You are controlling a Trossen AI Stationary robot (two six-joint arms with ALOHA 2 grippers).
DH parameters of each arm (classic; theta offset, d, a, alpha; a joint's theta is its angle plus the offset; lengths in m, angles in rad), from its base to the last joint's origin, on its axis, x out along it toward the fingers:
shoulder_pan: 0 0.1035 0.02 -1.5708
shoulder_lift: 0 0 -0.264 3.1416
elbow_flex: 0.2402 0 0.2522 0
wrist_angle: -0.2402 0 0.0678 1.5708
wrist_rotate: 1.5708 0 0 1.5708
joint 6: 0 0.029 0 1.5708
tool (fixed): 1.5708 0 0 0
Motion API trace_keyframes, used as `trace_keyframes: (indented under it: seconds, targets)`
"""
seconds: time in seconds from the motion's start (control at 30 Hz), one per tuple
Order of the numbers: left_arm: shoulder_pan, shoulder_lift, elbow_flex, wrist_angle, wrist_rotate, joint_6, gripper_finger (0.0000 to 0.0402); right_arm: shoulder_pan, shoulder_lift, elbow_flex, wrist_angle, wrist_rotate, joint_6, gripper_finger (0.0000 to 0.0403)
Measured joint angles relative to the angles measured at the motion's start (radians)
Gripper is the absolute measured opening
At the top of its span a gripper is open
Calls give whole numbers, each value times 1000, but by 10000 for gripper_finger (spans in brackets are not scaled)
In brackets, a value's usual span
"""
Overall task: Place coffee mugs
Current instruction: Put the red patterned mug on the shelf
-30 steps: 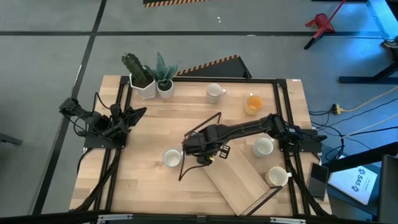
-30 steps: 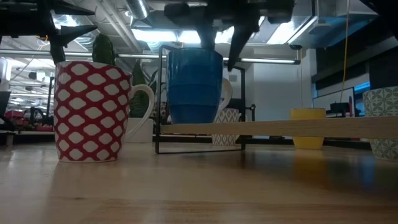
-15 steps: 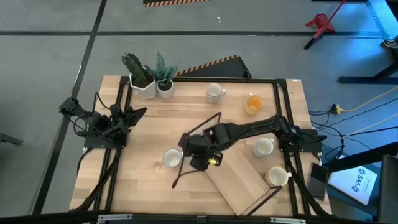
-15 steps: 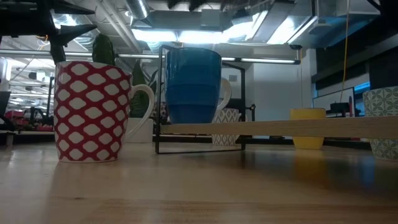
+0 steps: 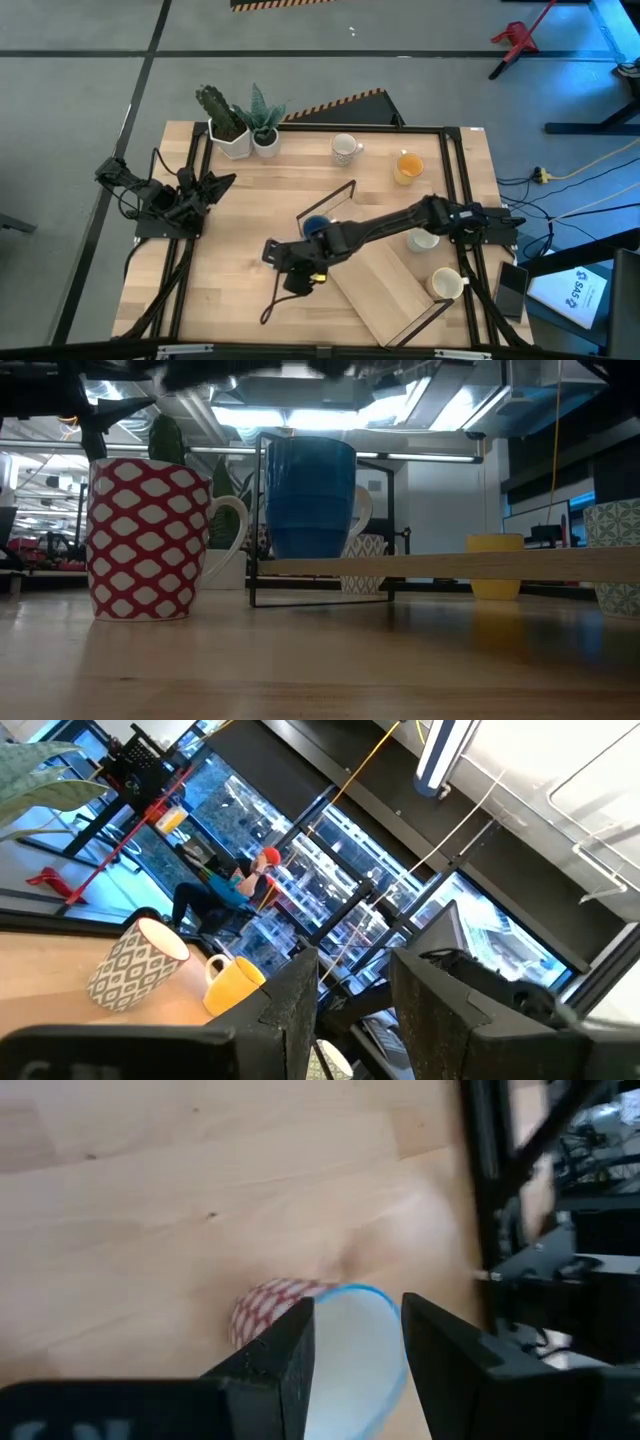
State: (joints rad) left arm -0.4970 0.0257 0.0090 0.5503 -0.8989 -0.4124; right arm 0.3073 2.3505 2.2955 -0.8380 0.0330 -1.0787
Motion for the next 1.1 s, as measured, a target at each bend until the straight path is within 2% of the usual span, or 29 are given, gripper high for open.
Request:
trace_keyframes:
  seconds: [0.27,0.63,0.8,0.93,1.1]
  targets:
    - [0,0,0,0,0,-4,121,0,90,0,1,23,3,138]
    - [0,0,0,0,1,-7,121,6,104,42,-21,57,85,138]
    - [0,0,0,0,1,-7,121,8,83,56,-15,151,145,138]
    - [0,0,0,0,2,-7,121,-1,80,56,-58,134,211,138]
    - [0,0,0,0,2,-5,121,-3,90,39,-72,121,220,138]
